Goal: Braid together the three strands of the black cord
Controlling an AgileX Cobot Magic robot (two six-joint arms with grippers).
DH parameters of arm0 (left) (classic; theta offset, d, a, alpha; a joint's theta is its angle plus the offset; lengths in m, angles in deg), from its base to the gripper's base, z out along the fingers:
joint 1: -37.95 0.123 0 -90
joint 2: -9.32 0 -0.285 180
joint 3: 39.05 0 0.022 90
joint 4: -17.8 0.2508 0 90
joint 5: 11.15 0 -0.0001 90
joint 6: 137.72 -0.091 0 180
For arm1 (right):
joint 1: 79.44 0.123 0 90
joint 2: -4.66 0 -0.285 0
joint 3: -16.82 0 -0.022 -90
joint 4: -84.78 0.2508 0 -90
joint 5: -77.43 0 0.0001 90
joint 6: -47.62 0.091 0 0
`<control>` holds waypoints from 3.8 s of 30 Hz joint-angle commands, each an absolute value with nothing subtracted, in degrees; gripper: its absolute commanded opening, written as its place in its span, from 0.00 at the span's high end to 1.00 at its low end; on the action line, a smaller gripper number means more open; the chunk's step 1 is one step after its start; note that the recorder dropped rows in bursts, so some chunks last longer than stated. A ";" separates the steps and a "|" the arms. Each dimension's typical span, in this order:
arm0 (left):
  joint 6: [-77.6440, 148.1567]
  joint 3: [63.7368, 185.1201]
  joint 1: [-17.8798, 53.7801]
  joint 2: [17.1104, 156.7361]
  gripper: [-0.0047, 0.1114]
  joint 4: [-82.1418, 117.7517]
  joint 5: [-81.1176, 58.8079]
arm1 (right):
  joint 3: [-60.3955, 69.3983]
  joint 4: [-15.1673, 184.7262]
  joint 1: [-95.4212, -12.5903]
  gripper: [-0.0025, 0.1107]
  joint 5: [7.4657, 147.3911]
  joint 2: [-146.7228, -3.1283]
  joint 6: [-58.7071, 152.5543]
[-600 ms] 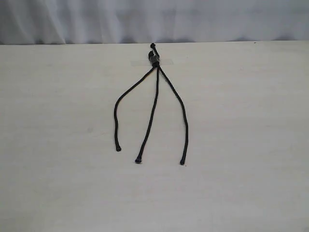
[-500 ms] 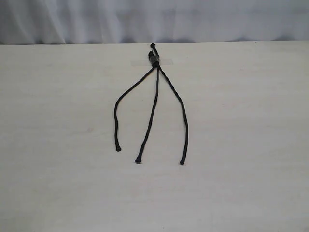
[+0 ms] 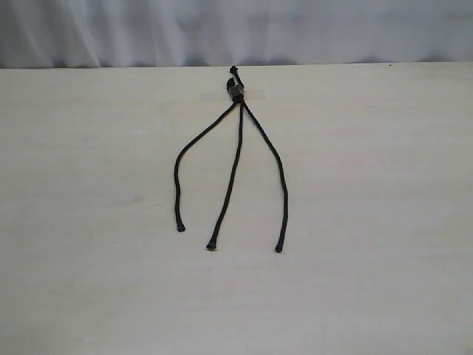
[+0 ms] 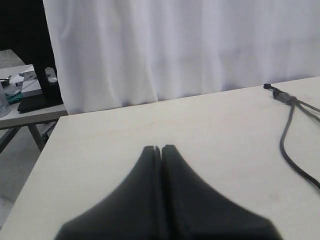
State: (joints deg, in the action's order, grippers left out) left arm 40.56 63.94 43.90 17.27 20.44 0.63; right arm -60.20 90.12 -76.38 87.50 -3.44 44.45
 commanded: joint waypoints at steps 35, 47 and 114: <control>123.68 105.11 42.96 72.97 0.96 105.69 -43.23 | -15.81 91.31 -52.02 0.94 79.07 -66.99 39.36; 122.56 111.77 32.58 94.64 0.96 105.67 -19.05 | 3.03 91.56 -67.59 0.94 98.86 -93.28 38.42; 25.24 143.96 11.22 139.80 0.52 2.49 22.76 | 5.61 93.55 -72.66 0.94 99.20 -100.92 36.86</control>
